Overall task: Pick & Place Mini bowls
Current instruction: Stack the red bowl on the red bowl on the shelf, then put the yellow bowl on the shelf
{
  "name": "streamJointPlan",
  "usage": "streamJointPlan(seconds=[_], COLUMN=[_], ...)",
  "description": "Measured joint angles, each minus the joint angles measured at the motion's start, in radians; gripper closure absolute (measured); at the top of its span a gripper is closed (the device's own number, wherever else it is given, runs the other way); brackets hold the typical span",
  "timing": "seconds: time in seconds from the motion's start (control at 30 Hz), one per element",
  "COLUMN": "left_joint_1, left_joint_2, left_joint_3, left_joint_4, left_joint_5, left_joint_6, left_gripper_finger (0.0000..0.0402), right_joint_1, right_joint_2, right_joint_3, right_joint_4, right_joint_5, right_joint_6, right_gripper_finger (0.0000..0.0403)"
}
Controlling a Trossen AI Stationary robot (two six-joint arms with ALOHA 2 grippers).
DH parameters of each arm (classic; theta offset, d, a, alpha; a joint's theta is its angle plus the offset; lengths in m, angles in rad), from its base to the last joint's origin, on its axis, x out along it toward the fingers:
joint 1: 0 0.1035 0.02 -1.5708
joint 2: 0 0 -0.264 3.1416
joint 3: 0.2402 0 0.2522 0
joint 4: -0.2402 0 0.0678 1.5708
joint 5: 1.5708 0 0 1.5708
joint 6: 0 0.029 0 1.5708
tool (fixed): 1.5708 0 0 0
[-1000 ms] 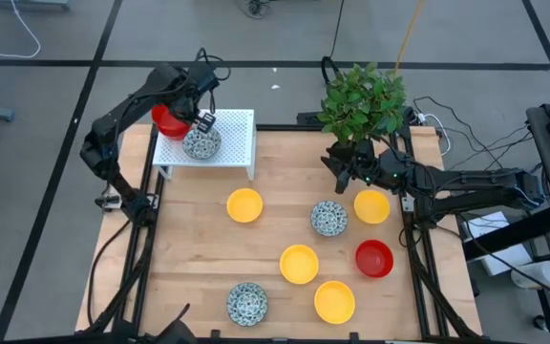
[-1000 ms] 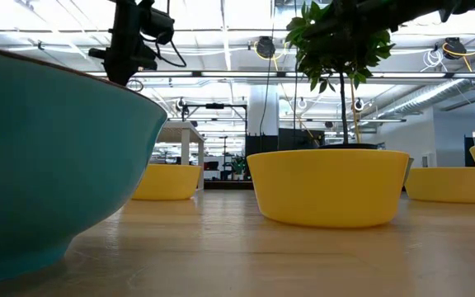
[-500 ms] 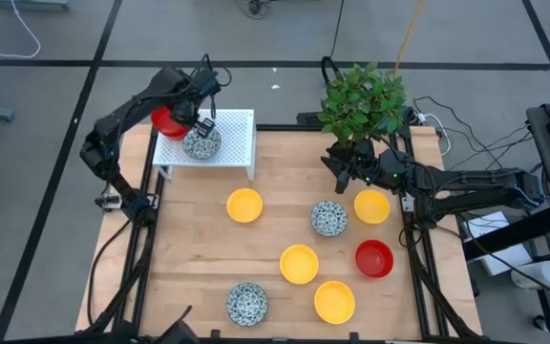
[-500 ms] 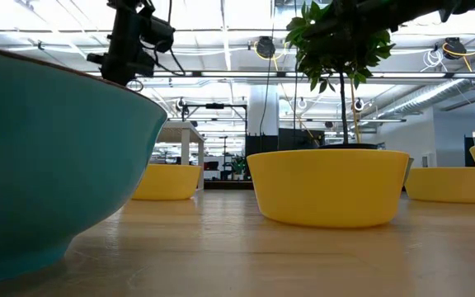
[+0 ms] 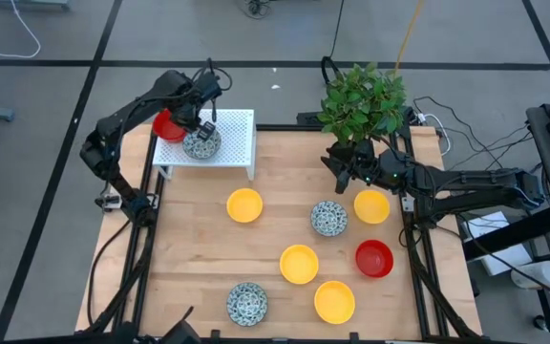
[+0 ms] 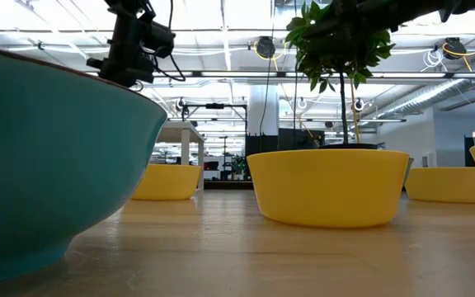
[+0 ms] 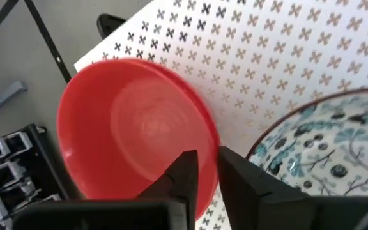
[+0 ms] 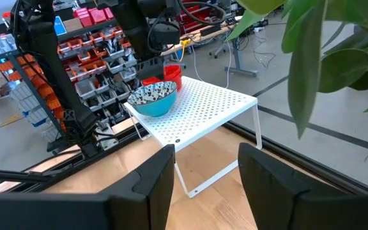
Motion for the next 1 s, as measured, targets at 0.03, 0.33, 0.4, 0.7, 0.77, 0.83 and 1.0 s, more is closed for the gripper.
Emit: streamJointPlan(seconds=[0.03,0.33,0.4,0.7,0.77,0.83,1.0], left_joint_1=[0.000,0.000,-0.001,-0.044,-0.068,-0.091,-0.160], left_joint_2=[0.000,-0.003,-0.005,-0.075,-0.099,-0.129,-0.194], left_joint_3=[0.000,0.028,0.058,0.189,0.215,0.224,0.224], left_joint_4=[0.008,-0.018,-0.039,-0.028,-0.008,0.026,0.200], left_joint_5=[0.000,0.030,0.033,0.193,0.214,0.235,0.335], left_joint_6=[0.000,0.094,0.094,0.028,0.003,-0.023,-0.084], left_gripper_finger=[0.0329,0.0265,0.0255,0.0261,0.0269,0.0276,0.0292], right_joint_1=[0.000,-0.008,-0.012,-0.016,-0.016,-0.016,-0.017], right_joint_2=[0.000,0.000,0.000,0.072,0.111,0.159,0.273], right_joint_3=[0.000,-0.001,-0.001,0.063,0.104,0.142,0.221], right_joint_4=[0.000,0.018,0.027,-0.008,-0.033,-0.049,-0.052], right_joint_5=[0.000,-0.129,-0.144,-0.182,-0.216,-0.253,-0.367], right_joint_6=[0.000,-0.034,-0.035,-0.061,-0.077,-0.100,-0.167], right_gripper_finger=[0.0243,0.0243,0.0243,0.0243,0.0243,0.0243,0.0243])
